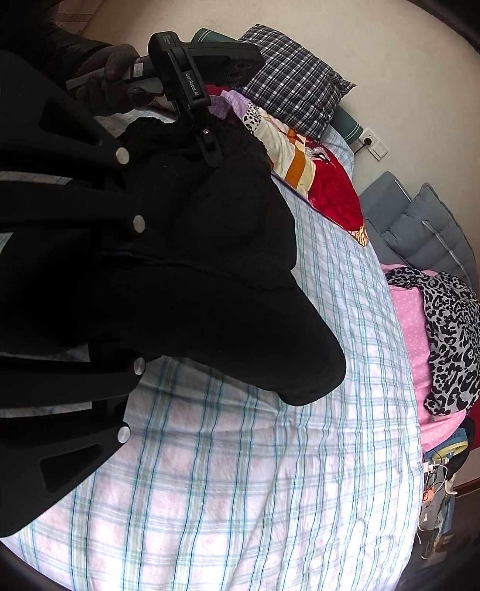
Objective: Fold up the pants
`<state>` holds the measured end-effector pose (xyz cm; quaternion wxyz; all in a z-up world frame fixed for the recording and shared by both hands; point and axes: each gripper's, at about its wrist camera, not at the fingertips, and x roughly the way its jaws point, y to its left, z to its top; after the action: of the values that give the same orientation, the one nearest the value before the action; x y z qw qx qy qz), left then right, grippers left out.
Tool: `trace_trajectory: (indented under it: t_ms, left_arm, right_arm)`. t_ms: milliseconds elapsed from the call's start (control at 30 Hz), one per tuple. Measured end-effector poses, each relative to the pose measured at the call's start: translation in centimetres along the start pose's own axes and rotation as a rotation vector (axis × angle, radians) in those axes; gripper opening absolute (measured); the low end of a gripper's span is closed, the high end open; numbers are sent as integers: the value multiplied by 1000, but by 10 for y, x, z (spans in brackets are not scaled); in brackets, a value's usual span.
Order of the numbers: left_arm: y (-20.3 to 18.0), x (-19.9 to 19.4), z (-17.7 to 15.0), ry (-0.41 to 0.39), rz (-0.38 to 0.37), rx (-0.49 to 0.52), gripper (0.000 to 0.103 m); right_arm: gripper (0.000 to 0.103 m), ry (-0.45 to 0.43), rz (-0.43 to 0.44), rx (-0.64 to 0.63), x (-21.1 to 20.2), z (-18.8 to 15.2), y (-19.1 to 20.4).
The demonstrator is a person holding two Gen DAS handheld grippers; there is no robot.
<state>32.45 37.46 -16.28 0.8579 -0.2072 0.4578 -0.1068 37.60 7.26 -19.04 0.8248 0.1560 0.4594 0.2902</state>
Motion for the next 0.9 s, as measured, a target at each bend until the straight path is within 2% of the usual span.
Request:
trace_trajectory:
  t_ms: [133,267,333,367,433,500,733,900]
  left_arm:
    - [-1,6,-1,17,20,7,54]
    - [-5,9,-10,23,136,50,81]
    - [-12,6,-13,9,188,82,82]
    - [-16,6,-13,2,220,101,84]
    - [-26,4,-15,-14,284,136,87]
    - [-34,0,-17,-25,334,158,88]
    - [-61,-23,-26,-101,489,248,89]
    - [-79,-31,-35,-132,552,316,89]
  right_arm:
    - [34,17,-33,-5,6,-5,-4]
    - [44,11,-99,-24,3,-10,-3]
    - [60,-13,-163,-56,-1,-10,3]
    - [62,-27,-192,-78,-5,-12,7]
    - [76,-55,-239,-116,-14,-12,15]
    - [82,-94,-281,-148,-25,-13,23]
    - [83,-136,-339,-205,-49,-24,42]
    - [83,-105,-376,-233,-44,-38,48]
